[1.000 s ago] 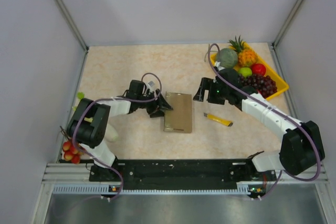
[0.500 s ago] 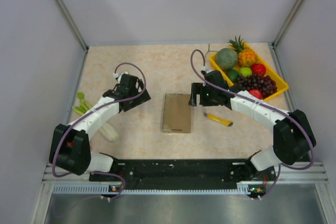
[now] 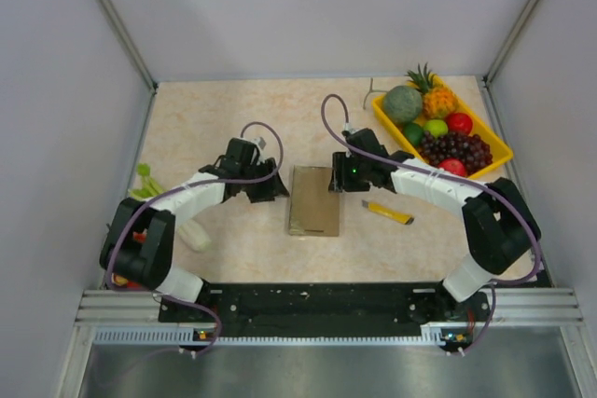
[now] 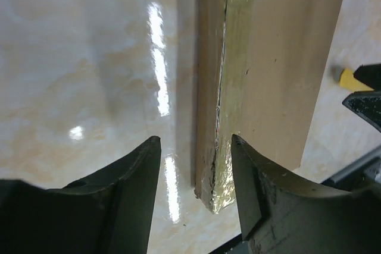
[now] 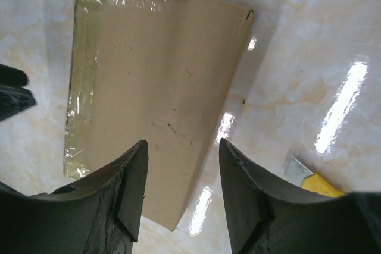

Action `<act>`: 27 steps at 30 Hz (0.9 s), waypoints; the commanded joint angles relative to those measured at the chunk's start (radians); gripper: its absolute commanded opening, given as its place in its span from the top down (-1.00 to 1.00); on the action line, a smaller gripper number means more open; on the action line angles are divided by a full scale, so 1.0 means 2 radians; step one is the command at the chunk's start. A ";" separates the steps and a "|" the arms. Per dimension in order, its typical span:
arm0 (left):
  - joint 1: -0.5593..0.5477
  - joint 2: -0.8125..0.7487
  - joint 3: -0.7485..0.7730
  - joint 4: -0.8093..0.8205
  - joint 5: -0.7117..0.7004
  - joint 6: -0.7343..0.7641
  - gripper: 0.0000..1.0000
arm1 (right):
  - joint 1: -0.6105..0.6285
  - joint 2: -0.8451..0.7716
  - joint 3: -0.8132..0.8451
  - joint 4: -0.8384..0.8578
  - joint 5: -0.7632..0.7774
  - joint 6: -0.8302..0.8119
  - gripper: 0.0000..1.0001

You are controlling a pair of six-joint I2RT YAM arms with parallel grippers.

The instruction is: Unpack the express box

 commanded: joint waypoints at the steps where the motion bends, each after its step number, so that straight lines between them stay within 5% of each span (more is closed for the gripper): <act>1: -0.016 0.055 -0.012 0.065 0.113 0.004 -0.04 | 0.021 0.017 0.025 0.011 0.002 -0.004 -0.04; 5: -0.018 0.075 -0.007 0.069 0.113 0.012 0.01 | 0.027 0.009 0.018 0.003 0.033 -0.014 -0.43; 8: -0.018 0.084 0.002 0.065 0.120 0.020 0.06 | 0.030 0.014 0.017 0.002 0.052 -0.023 -0.54; 15: -0.017 0.098 0.031 0.013 0.104 0.068 0.14 | 0.050 0.053 0.025 0.015 0.048 -0.054 -0.71; 27: -0.010 0.089 0.021 0.027 0.105 0.030 0.24 | 0.067 0.051 0.019 0.053 0.036 -0.045 -0.86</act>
